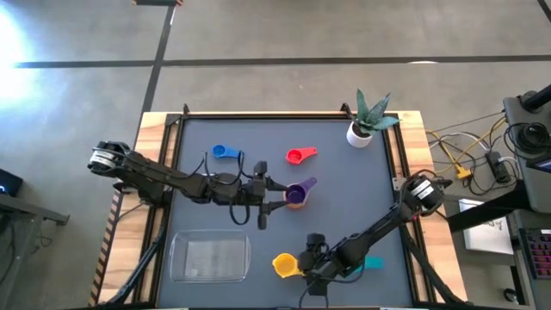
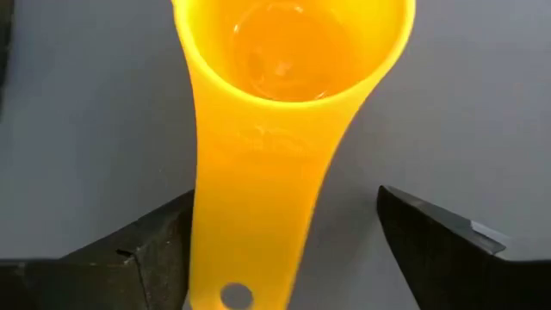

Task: Nest measuring cups in basket
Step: Stack the yellow measuring cup on top of the violet measuring cup

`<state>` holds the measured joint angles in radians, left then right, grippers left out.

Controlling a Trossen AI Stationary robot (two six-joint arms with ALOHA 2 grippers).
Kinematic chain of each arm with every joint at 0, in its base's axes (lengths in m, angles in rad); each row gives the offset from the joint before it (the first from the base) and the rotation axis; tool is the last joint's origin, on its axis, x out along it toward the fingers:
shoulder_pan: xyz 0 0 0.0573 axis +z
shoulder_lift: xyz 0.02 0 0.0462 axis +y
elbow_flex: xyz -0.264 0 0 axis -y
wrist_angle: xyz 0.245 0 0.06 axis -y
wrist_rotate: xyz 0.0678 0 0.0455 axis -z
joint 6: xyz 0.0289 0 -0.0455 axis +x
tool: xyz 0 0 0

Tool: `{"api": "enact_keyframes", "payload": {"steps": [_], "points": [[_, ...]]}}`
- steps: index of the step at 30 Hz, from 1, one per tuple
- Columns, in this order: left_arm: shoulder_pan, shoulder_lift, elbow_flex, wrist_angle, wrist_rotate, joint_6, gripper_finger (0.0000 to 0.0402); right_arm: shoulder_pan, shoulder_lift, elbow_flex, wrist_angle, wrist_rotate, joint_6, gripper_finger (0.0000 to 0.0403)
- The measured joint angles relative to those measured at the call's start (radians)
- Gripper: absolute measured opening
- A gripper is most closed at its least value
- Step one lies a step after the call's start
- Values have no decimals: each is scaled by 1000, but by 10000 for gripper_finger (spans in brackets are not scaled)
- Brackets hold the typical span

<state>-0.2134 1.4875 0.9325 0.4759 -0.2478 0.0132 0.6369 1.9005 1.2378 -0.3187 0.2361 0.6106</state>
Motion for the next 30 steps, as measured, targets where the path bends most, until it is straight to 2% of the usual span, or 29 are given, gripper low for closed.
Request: {"api": "enact_keyframes", "payload": {"steps": [3, 10, 13, 18, 22, 30], "points": [[3, 0, 0, 4, -3, 0, 145, 0, -1, 7, -5, 24, -12, 289], [4, 0, 0, 11, -5, 0, 145, 0, -29, 29, -72, 34, -45, 169], [4, 0, 0, 12, -5, 0, 145, 0, -30, 37, -98, 34, -64, 132], [4, 0, 0, 11, -5, 0, 145, 0, -30, 41, -130, 37, -73, 132], [4, 0, 0, 10, -5, 0, 145, 0, -47, 54, -215, 85, -94, 132], [4, 0, 0, 9, -5, 0, 145, -22, -243, 40, -456, 267, -240, 137]]}}
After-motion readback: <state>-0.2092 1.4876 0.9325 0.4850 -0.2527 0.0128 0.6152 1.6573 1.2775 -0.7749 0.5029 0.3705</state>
